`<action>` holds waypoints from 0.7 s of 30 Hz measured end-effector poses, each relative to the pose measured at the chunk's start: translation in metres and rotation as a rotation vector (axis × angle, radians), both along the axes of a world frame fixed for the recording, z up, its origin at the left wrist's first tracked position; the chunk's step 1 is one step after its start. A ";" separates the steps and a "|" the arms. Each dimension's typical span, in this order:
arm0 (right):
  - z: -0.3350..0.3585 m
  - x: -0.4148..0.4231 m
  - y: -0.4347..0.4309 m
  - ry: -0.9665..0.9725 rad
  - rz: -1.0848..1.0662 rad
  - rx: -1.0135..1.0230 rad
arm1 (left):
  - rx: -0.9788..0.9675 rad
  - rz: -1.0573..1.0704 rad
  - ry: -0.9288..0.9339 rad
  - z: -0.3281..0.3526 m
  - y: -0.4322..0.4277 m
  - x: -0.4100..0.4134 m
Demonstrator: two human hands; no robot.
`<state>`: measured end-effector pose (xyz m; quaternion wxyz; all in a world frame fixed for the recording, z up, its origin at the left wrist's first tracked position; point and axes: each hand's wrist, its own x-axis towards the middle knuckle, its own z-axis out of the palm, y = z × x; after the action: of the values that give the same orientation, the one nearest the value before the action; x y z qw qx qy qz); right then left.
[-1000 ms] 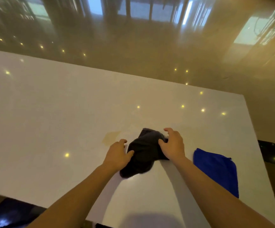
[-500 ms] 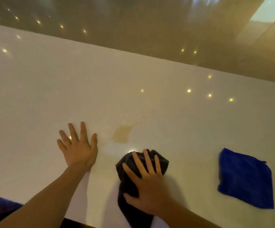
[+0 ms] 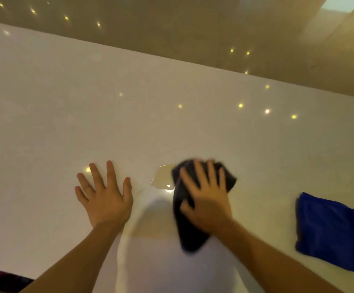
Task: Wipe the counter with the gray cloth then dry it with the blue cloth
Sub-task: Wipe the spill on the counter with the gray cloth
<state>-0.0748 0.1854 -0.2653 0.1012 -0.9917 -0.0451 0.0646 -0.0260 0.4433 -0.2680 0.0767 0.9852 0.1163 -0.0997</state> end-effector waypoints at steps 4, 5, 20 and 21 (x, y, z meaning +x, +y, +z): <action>-0.004 -0.070 -0.014 0.040 0.361 -0.003 | -0.003 0.004 0.008 0.001 -0.002 0.000; -0.002 -0.058 -0.032 0.054 0.370 -0.014 | -0.002 0.003 0.005 0.001 -0.001 0.000; 0.002 0.012 0.016 -0.023 0.340 0.029 | 0.014 0.001 0.033 0.007 -0.006 0.001; 0.003 0.016 -0.001 -0.018 0.304 0.030 | 0.010 0.003 0.033 0.008 -0.007 0.002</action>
<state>-0.0584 0.1841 -0.2626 0.1047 -0.9724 -0.1966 0.0697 -0.0244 0.4368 -0.2602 0.0698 0.9837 0.1193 -0.1152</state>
